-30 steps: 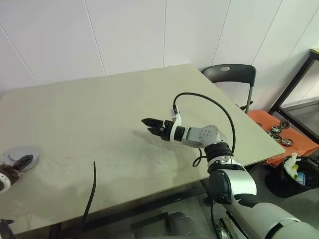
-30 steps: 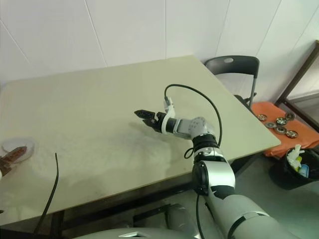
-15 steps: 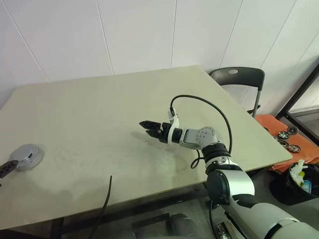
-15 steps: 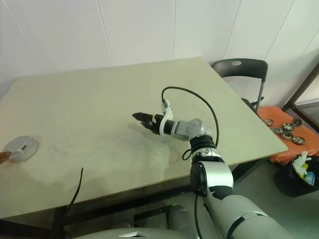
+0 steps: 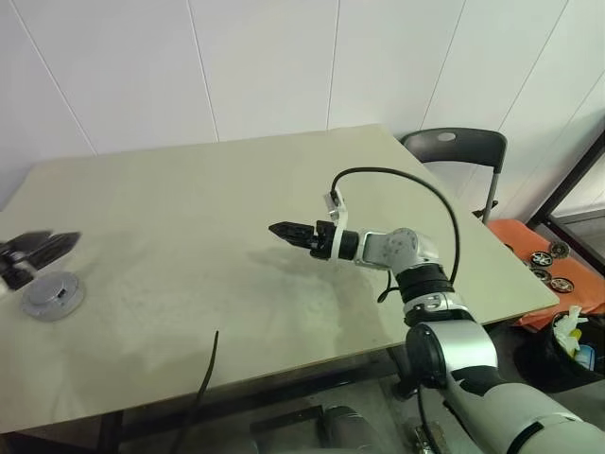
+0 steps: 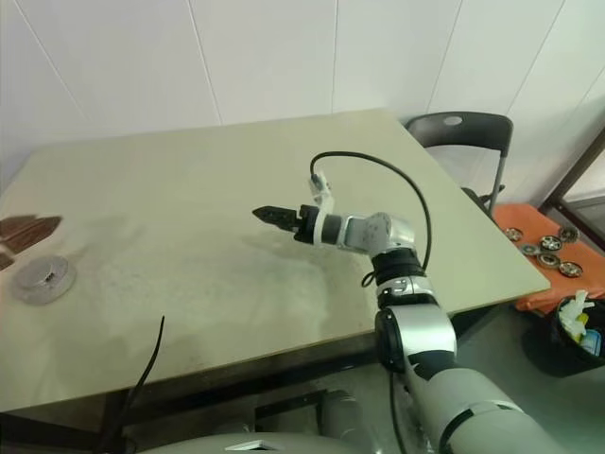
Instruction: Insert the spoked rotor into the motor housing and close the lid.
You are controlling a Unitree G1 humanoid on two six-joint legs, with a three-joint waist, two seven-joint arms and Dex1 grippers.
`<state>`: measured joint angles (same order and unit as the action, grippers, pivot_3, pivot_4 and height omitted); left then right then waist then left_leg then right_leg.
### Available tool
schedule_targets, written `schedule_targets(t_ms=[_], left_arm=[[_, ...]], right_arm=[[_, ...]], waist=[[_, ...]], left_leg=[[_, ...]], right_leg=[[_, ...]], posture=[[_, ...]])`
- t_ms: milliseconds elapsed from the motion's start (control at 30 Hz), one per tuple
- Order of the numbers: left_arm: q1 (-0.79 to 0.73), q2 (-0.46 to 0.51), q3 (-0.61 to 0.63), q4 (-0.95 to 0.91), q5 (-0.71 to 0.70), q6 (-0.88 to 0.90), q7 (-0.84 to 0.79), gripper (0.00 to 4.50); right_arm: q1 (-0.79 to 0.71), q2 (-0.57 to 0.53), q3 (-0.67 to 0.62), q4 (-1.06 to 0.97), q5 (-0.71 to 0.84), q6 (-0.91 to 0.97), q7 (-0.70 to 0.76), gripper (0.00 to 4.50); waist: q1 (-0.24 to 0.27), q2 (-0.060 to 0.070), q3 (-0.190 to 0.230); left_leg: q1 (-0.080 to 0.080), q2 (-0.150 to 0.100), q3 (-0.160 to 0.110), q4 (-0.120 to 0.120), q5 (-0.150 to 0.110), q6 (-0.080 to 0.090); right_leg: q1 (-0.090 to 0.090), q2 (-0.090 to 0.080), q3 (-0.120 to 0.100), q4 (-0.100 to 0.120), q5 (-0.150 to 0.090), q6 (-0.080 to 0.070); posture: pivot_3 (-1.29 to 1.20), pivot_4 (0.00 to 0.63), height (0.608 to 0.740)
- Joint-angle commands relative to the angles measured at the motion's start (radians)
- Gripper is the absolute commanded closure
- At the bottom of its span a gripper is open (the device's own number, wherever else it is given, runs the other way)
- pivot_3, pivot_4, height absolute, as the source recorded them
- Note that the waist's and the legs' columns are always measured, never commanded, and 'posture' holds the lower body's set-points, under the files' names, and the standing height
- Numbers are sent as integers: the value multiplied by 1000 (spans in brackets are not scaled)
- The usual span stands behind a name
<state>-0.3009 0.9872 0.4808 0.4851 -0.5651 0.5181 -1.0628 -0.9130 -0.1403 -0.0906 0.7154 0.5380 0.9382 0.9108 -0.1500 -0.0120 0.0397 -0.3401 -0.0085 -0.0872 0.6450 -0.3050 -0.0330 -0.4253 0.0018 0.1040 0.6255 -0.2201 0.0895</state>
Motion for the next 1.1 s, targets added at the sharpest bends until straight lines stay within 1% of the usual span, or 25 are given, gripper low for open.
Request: schedule_targets(t_ms=[33,133,233,333,433,667,900,1100], left_arm=[[-84,-62,-129,-119,25,-25,-38,411],[-165,-138,-262,-137,73,-70,-96,411],[-224,-207,-366,-142,113,-118,-152,411],[-275,-270,-440,-167,114,-120,-212,411],[-307,-313,-495,-205,114,-112,-261,411],[-304,-338,-555,-286,109,-68,-320,411],[-261,-311,-540,-348,97,-34,-325,411],[-280,-317,-532,-349,100,-26,-314,411]], right_arm=[[-24,-67,100,-107,-81,-175,138,425],[-3,-132,205,-157,-173,-373,272,425],[36,-212,356,-255,-290,-562,414,425],[37,-258,410,-307,-322,-659,515,425],[23,-273,435,-298,-364,-767,554,425],[-13,-264,409,-279,-354,-792,586,425],[-22,-271,394,-252,-352,-788,593,425],[-27,-258,385,-269,-337,-766,584,425]], waist=[[2,-1,-1],[0,-3,-2],[-3,-3,-2],[-3,-2,-1],[-1,-3,-1],[1,-3,-1],[9,-3,-1],[32,-2,-1]], left_leg=[[0,0,0,0,0,0],[0,-1,0,1,0,0],[0,-1,0,1,0,0],[0,-1,1,1,0,0],[0,-1,1,2,0,0],[1,-1,1,3,0,0],[1,0,1,4,0,0],[1,-1,1,4,0,0]], right_leg=[[0,0,0,0,0,0],[0,0,0,0,0,0],[0,1,0,0,0,0],[0,2,1,-1,0,0],[0,2,1,0,0,0],[1,2,2,2,0,0],[1,2,2,2,0,0],[1,2,1,2,0,0]], posture=[[0,0,740],[0,0,740],[0,0,740],[0,0,740],[0,0,740],[0,0,740],[0,0,740],[0,0,740]])
